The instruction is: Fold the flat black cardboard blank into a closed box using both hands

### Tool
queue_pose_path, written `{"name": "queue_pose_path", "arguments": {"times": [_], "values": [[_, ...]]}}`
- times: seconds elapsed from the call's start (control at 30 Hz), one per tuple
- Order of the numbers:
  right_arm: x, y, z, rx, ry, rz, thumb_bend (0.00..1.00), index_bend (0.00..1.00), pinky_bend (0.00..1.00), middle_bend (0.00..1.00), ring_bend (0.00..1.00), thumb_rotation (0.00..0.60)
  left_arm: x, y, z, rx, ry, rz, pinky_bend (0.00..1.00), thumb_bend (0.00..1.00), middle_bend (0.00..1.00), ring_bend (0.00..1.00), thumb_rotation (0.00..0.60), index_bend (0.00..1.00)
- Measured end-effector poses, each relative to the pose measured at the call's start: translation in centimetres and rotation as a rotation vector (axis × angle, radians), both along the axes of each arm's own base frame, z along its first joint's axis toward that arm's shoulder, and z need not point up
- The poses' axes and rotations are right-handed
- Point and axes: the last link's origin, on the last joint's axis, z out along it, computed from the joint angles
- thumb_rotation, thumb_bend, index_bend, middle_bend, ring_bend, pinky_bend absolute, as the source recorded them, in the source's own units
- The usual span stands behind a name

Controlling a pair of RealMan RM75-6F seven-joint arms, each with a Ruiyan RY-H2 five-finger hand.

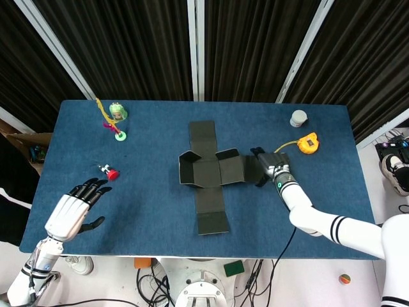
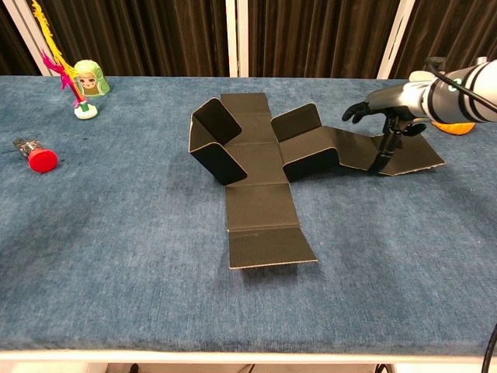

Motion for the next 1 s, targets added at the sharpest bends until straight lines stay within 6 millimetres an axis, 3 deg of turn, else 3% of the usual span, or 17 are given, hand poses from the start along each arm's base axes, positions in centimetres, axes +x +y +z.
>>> {"name": "queue_pose_path", "arguments": {"times": [0.43, 0.63, 0.73, 0.77, 0.8, 0.9, 1.0], "values": [[0.4, -0.3, -1.8, 0.018, 0.061, 0.037, 0.11, 0.02, 1.00, 0.09, 0.70, 0.600, 0.1, -0.1, -0.2, -0.009, -0.007, 0.005, 0.34, 0.14, 0.15, 0.13, 0.600, 0.23], [0.7, -0.8, -2.3, 0.009, 0.092, 0.061, 0.28, 0.36, 1.00, 0.24, 0.72, 0.600, 0.0, 0.6, -0.5, -0.030, -0.018, 0.022, 0.35, 0.14, 0.15, 0.14, 0.600, 0.23], [1.2, -0.7, -2.3, 0.007, 0.081, 0.076, 0.32, 0.42, 1.00, 0.29, 0.72, 0.600, 0.0, 1.7, -1.1, -0.057, -0.020, 0.046, 0.48, 0.14, 0.16, 0.23, 0.600, 0.23], [1.4, -0.5, -2.3, 0.008, 0.075, 0.083, 0.33, 0.42, 1.00, 0.30, 0.72, 0.600, 0.0, 2.1, -1.4, -0.066, -0.020, 0.052, 0.59, 0.14, 0.16, 0.32, 0.600, 0.23], [1.6, -0.4, -2.3, 0.010, 0.069, 0.091, 0.33, 0.42, 1.00, 0.30, 0.73, 0.600, 0.1, 2.6, -1.7, -0.075, -0.020, 0.058, 0.63, 0.15, 0.16, 0.35, 0.600, 0.23], [2.3, 0.0, -2.3, 0.014, 0.051, 0.120, 0.33, 0.42, 1.00, 0.31, 0.73, 0.600, 0.7, 4.7, -3.1, -0.107, -0.022, 0.078, 0.86, 0.15, 0.15, 0.50, 0.600, 0.18], [2.9, 0.3, -2.4, 0.017, 0.037, 0.149, 0.33, 0.42, 1.00, 0.31, 0.73, 0.600, 1.6, 7.3, -5.2, -0.129, -0.017, 0.090, 0.91, 0.15, 0.09, 0.52, 0.600, 0.10]]}}
